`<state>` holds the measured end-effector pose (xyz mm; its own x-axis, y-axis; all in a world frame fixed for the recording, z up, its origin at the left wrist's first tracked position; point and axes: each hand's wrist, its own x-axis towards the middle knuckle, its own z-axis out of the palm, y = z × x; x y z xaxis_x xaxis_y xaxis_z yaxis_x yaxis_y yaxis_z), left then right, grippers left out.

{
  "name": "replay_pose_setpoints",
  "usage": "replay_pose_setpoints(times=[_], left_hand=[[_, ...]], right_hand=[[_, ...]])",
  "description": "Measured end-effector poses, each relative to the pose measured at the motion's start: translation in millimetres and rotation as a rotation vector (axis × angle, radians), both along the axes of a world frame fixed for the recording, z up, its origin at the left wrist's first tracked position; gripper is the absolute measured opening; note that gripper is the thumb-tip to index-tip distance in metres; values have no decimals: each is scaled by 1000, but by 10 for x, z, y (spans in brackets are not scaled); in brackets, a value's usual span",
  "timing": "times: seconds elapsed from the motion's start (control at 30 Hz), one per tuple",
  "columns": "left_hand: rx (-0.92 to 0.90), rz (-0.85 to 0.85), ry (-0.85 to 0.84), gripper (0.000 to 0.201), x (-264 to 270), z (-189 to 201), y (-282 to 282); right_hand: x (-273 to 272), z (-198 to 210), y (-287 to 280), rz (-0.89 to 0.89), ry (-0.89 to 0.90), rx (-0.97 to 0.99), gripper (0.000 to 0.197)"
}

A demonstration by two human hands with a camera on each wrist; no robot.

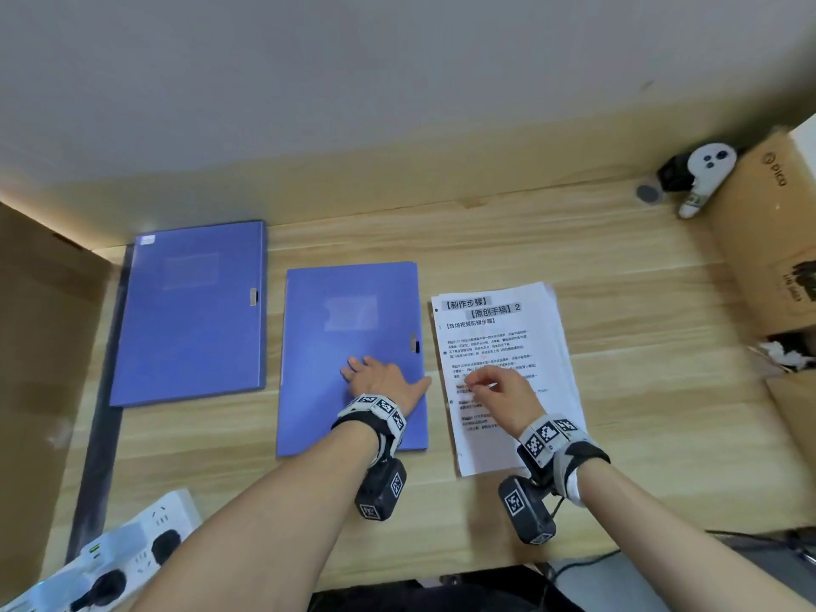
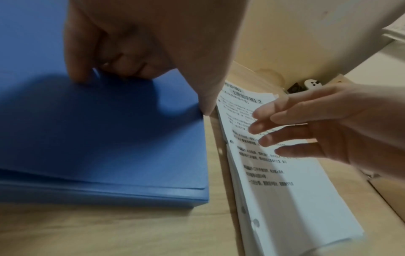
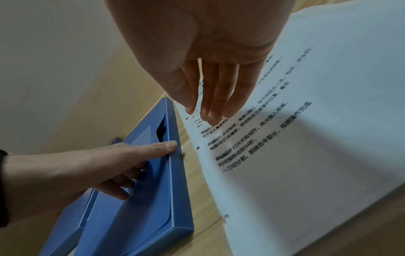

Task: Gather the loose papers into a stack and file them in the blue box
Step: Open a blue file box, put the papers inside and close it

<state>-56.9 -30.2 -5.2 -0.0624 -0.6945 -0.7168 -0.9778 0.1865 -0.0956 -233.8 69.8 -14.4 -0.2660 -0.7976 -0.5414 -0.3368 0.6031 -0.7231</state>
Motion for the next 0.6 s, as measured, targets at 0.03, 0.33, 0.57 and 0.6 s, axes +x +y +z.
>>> replay_pose_setpoints(times=[0.03, 0.33, 0.57, 0.6], left_hand=[[-6, 14, 16, 88, -11, -10, -13], [31, 347, 364, 50, 116, 344, -148], [175, 738, 670, 22, 391, 979, -331], [182, 750, 678, 25, 455, 1064, -373]], right_hand=[[-25, -4, 10, -8, 0, 2, 21], [29, 174, -241, 68, 27, -26, 20], [304, 369, -649, 229, 92, -54, 18], [346, 381, -696, 254, 104, -39, 19]])
